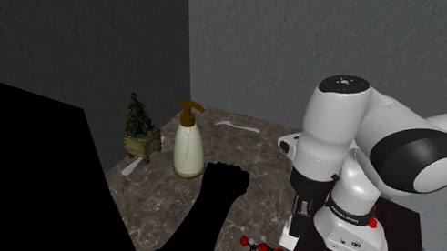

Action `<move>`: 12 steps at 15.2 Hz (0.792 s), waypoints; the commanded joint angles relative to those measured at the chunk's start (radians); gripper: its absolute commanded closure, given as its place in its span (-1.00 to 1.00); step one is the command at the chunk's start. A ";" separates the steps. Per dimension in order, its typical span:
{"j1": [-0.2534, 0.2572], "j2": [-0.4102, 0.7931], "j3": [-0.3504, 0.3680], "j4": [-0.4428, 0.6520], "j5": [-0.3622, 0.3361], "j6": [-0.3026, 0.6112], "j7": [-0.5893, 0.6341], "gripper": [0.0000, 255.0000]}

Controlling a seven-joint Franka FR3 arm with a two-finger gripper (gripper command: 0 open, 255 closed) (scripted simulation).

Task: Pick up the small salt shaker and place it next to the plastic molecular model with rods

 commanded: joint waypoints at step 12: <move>-0.034 -0.031 -0.079 0.106 -0.081 -0.131 0.005 -1.00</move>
